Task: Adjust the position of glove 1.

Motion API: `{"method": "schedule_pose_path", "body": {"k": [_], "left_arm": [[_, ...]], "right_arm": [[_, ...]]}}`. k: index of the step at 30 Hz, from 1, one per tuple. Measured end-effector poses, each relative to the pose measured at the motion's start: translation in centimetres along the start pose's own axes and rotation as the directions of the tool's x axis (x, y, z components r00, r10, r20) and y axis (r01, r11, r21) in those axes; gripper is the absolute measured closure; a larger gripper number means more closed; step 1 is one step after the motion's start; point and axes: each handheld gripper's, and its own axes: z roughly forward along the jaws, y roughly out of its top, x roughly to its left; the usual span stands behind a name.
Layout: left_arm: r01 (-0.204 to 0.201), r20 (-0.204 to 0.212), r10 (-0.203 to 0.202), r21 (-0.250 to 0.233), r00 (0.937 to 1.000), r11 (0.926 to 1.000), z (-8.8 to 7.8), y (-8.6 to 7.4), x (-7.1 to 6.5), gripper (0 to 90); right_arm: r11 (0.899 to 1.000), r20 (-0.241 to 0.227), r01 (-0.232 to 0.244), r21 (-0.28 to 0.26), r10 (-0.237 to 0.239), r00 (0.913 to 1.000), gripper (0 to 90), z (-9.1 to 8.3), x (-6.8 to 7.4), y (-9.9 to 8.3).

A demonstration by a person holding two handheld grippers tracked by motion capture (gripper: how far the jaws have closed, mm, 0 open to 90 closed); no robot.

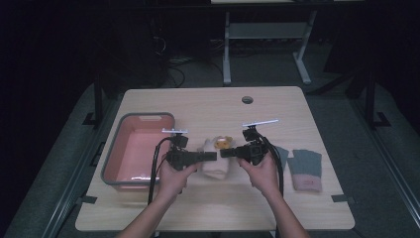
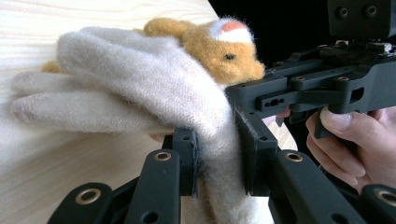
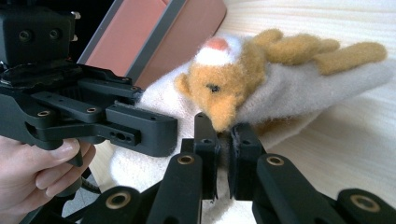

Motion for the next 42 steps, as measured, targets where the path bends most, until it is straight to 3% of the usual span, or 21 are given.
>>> {"method": "schedule_pose_path", "body": {"k": [19,28,42], "left_arm": [[-0.025,-0.006,0.025,-0.028,0.9997,0.9993,-1.8,1.5,0.1,71.2],[-0.012,-0.001,0.012,-0.043,0.9999,0.999,-2.8,1.9,0.4,71.2],[-0.027,-0.006,0.026,-0.064,0.9996,0.9976,-4.2,3.1,0.2,71.2]], "right_arm": [[1.0,-0.007,0.024,0.007,-0.024,0.9997,84.1,0.3,1.4,2.2],[0.999,-0.011,0.034,0.015,-0.033,0.9994,84.1,0.7,2.2,3.1],[0.999,-0.017,0.053,0.011,-0.053,0.9984,84.1,0.8,3.4,4.6]]}}
